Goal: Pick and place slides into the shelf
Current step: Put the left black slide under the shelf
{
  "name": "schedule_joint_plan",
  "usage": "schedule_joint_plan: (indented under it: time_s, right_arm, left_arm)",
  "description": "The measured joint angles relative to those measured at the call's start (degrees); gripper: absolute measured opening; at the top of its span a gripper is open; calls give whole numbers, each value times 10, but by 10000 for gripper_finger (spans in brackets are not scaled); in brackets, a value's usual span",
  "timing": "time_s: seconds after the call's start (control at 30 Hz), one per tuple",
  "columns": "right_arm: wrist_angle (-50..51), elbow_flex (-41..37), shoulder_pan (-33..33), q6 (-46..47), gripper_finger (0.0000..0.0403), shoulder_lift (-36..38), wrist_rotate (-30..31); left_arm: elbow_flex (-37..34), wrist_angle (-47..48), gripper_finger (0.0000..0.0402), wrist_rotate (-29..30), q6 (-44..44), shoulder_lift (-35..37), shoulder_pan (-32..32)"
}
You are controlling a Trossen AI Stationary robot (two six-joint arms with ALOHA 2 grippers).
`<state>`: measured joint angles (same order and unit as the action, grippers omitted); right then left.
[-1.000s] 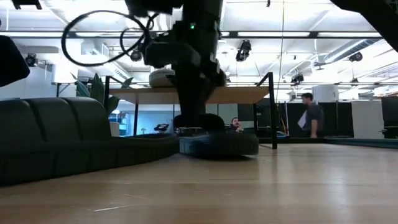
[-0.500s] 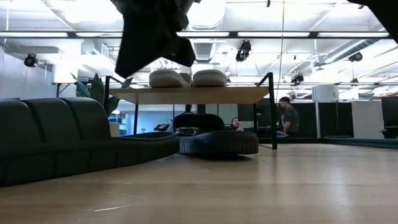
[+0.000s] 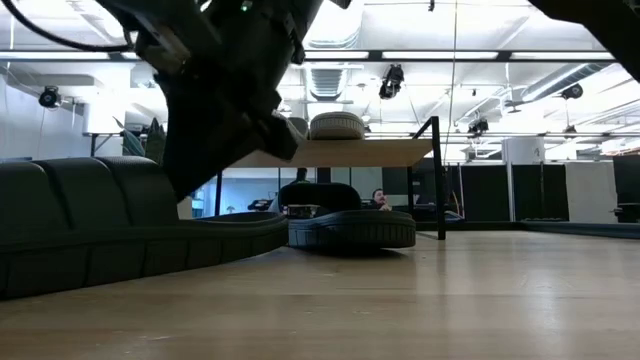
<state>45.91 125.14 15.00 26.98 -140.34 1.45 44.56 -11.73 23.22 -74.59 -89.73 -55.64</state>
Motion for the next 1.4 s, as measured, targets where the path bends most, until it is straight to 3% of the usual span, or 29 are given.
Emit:
schedule_joint_plan:
  time_s: [0.1,0.43,0.7,0.83,0.97,1.07,1.23,1.4]
  right_arm:
    - [0,0,0,-3,13,-3,-14]
    - [-70,0,26,-2,13,-5,-178]
    - [-102,1,38,-4,13,-5,-179]
    - [-61,1,34,11,13,-4,-131]
    - [-19,1,30,21,13,2,-47]
    - [-12,1,25,26,13,10,9]
    - [-12,1,9,30,13,13,16]
    - [-14,1,-1,30,13,13,18]
  left_arm:
    - [-2,12,0,14,16,-8,5]
    - [-57,34,0,125,32,16,41]
    - [-100,42,0,175,72,76,78]
    - [-103,49,0,204,107,132,80]
    - [-103,58,0,191,104,182,63]
    - [-103,58,0,131,64,195,42]
    - [-97,68,0,25,1,151,-12]
    - [-71,117,0,8,-6,88,-24]
